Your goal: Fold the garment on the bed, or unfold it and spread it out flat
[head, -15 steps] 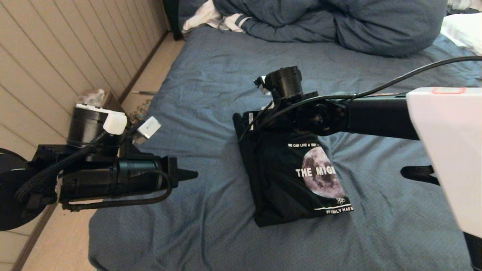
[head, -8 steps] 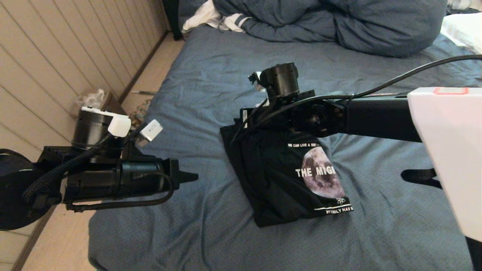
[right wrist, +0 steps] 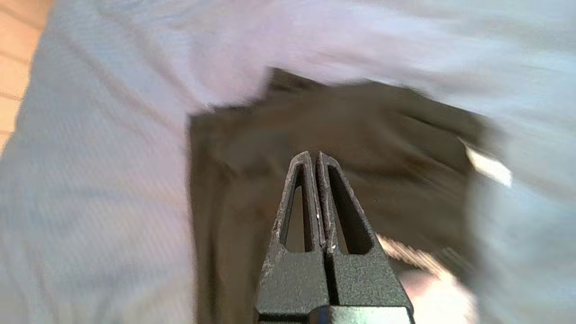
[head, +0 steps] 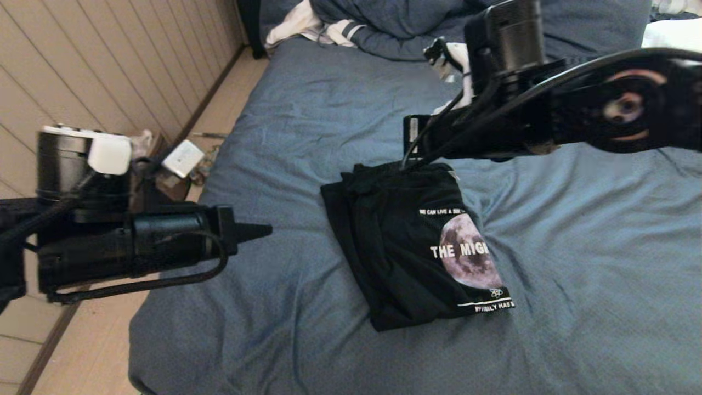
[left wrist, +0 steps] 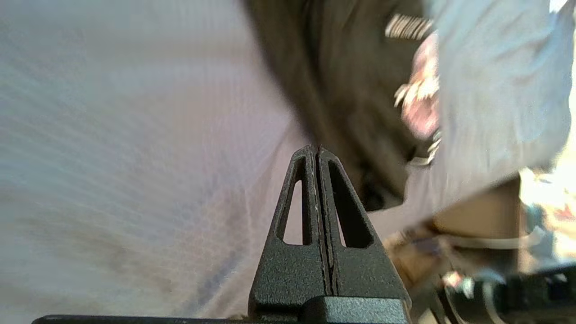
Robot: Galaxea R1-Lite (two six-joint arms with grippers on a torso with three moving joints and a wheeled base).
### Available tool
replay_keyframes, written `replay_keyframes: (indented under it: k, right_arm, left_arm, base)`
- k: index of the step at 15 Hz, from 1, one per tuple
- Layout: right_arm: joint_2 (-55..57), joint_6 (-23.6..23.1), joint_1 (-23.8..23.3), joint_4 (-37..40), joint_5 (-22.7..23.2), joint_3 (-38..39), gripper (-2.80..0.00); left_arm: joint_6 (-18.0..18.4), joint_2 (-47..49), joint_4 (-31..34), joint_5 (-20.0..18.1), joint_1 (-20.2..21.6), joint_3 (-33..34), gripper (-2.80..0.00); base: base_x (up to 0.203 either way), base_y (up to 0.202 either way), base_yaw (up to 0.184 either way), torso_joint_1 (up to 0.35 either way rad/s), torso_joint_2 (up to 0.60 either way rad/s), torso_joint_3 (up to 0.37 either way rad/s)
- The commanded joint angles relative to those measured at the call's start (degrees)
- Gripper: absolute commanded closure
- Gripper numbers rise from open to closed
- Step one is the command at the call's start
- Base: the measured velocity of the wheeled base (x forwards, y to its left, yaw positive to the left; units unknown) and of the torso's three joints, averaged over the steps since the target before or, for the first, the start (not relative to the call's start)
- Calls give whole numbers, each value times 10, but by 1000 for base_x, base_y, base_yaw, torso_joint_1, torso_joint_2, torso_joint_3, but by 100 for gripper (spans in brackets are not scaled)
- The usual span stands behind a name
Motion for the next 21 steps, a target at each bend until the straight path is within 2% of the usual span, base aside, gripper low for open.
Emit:
replay_keyframes:
  k: [1, 3, 5, 7, 9, 11, 13, 14, 16, 18, 20, 21]
  right_arm:
    - [-151, -3, -3, 15, -17, 81, 0]
    - [-268, -7, -6, 22, -30, 177, 0]
    - [-396, -9, -8, 28, -57, 294, 0]
    - [-523, -11, -23, 39, -86, 403, 0]
    - [-640, -12, -82, 67, -101, 493, 0]
    - [-743, -13, -166, 92, -108, 583, 0]
    - [-827, -15, -209, 103, -99, 669, 0]
    - [-859, -15, -217, 106, -91, 716, 0]
    - [-883, -9, -225, 98, -83, 796, 0]
    - [-888, -5, -238, 62, -80, 851, 0]
    - [-890, 14, -295, 48, -83, 894, 0]
    - [-898, 32, -315, 28, -78, 906, 0]
  left_arm:
    - [27, -126, 16, 42, 15, 10, 0]
    - [68, -227, 60, 110, 42, 27, 0]
    - [103, -336, 135, 139, 69, 44, 0]
    - [122, -444, 222, 155, 81, 60, 0]
    - [130, -542, 316, 185, 89, 81, 0]
    - [134, -628, 389, 225, 101, 110, 0]
    - [133, -671, 441, 249, 141, 146, 0]
    - [128, -671, 459, 257, 159, 164, 0]
    - [127, -671, 456, 267, 163, 182, 0]
    - [151, -670, 452, 264, 218, 194, 0]
    - [186, -680, 426, 244, 287, 230, 0]
    - [193, -685, 411, 235, 291, 259, 0]
  base:
    - [0, 0, 0, 0, 0, 0]
    - [0, 0, 0, 0, 0, 0]
    - [0, 0, 0, 0, 0, 0]
    - [0, 0, 0, 0, 0, 0]
    - [0, 0, 0, 0, 0, 0]
    - [0, 0, 0, 0, 0, 0]
    - [0, 0, 0, 0, 0, 0]
    - [0, 0, 0, 0, 0, 0]
    - [0, 0, 0, 0, 0, 0]
    - [0, 0, 0, 0, 0, 0]
    - [0, 0, 0, 0, 0, 0]
    - [0, 0, 0, 0, 0, 0]
